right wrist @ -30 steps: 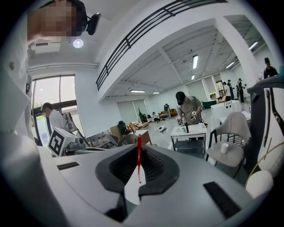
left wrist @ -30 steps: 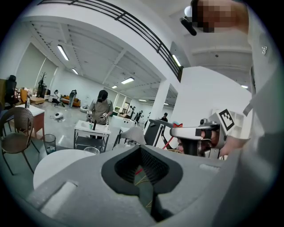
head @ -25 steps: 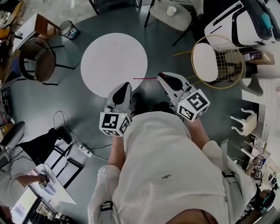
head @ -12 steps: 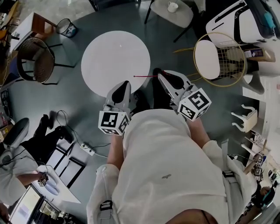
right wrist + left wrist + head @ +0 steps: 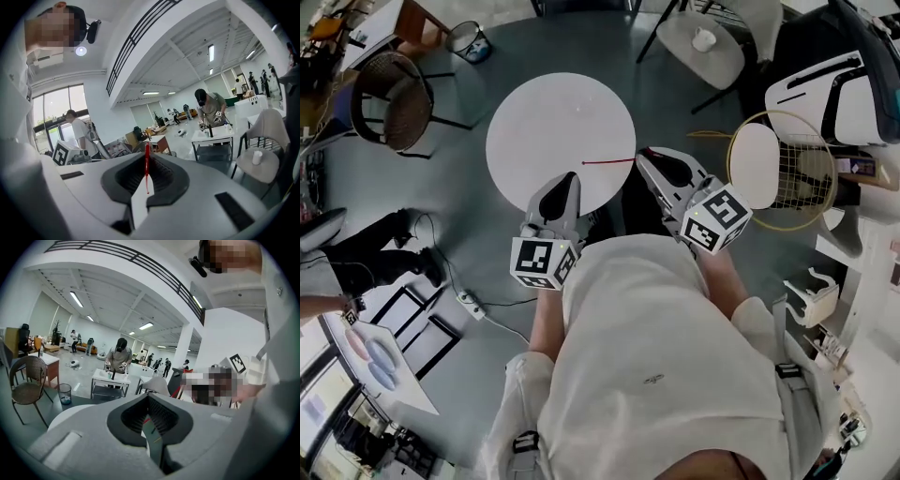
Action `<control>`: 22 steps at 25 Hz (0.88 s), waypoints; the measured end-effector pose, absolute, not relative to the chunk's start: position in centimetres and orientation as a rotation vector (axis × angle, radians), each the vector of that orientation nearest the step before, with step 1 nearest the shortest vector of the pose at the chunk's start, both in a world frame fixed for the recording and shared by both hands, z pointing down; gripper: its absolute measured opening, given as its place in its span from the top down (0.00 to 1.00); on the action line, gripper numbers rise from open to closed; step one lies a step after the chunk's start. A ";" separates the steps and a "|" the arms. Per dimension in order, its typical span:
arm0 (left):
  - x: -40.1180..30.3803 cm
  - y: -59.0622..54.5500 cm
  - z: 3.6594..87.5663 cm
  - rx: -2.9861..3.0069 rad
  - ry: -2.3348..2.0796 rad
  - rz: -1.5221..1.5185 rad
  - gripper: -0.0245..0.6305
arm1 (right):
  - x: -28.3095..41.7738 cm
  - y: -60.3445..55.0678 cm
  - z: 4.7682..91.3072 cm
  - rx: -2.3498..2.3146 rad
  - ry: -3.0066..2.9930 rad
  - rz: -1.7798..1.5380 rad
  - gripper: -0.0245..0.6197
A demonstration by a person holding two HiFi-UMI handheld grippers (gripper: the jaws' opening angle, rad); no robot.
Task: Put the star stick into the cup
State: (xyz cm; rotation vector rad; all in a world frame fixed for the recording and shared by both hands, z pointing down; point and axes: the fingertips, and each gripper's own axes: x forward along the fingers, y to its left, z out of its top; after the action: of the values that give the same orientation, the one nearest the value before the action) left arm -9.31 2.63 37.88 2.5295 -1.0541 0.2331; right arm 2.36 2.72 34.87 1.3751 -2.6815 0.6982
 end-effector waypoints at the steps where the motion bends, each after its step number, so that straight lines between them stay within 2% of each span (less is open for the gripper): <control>1: -9.1 2.4 37.9 2.515 -1.079 0.235 0.95 | 2.4 2.0 34.8 1.337 -2.694 0.694 0.93; 13: -9.0 -3.9 39.1 2.329 -1.349 0.174 0.95 | 1.9 -7.4 35.6 0.976 -2.765 0.676 0.93; 22: -6.7 -7.6 38.3 2.253 -1.517 0.162 0.95 | 4.0 -13.5 36.8 0.803 -2.800 0.690 0.93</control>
State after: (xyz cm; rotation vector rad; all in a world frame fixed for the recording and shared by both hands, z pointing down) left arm -6.73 -7.58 38.34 2.2529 -1.5165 0.1621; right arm 4.01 -13.50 36.77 0.8029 -2.7996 0.6903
